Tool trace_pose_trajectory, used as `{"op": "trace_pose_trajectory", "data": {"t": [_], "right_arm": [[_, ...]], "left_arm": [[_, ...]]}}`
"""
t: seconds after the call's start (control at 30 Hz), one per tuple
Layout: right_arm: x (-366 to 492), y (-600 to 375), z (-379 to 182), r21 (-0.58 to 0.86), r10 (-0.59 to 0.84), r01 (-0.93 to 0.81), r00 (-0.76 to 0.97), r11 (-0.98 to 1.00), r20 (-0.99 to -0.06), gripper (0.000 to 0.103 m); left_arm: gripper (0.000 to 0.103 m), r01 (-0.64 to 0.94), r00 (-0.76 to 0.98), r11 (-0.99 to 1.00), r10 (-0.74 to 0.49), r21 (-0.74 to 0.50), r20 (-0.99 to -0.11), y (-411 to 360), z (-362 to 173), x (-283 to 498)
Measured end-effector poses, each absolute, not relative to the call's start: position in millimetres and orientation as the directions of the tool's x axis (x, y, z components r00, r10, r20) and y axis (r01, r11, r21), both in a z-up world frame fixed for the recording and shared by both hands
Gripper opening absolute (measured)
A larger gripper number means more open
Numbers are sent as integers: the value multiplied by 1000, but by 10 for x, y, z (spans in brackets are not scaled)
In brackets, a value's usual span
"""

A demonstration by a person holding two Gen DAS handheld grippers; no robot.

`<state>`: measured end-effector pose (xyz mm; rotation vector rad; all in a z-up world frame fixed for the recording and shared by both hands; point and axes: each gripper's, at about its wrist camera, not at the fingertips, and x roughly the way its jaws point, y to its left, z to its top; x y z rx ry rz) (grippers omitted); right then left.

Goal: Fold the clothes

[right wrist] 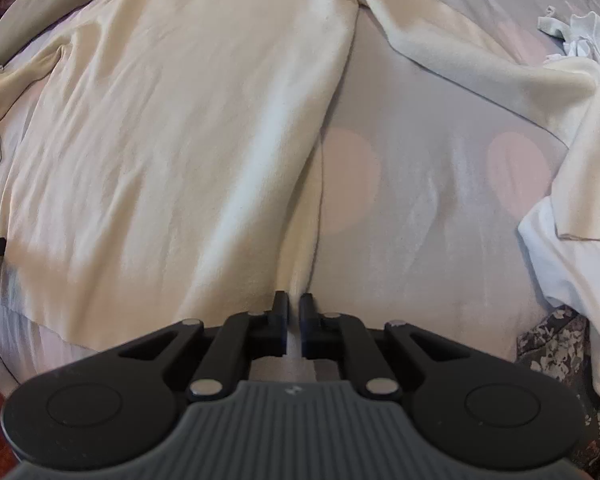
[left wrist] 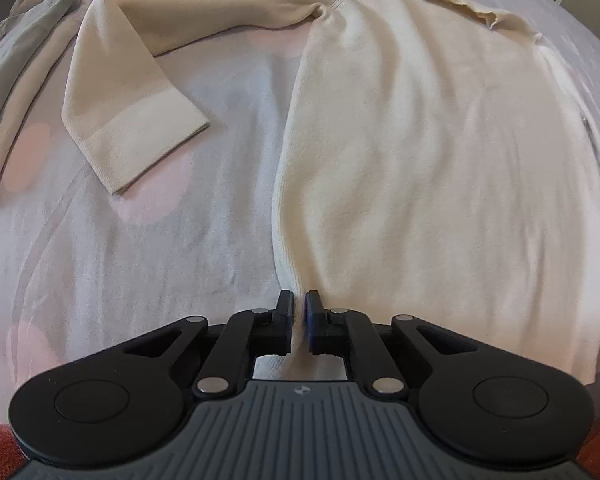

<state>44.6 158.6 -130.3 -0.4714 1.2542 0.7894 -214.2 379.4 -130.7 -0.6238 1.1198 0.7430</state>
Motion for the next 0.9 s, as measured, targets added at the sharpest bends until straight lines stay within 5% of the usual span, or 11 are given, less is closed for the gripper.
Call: {"op": "trace_pose_trajectory", "data": {"t": [0.4, 0.9], "right_arm": [[434, 1427, -526, -30, 209, -808, 188, 588, -960, 2], [368, 1238, -851, -85, 67, -832, 145, 548, -987, 2]], "left_arm": [[3, -726, 402, 660, 184, -190, -897, 3691, -790, -2378], [3, -579, 215, 815, 147, -5, -966, 3364, -1078, -2245]]}}
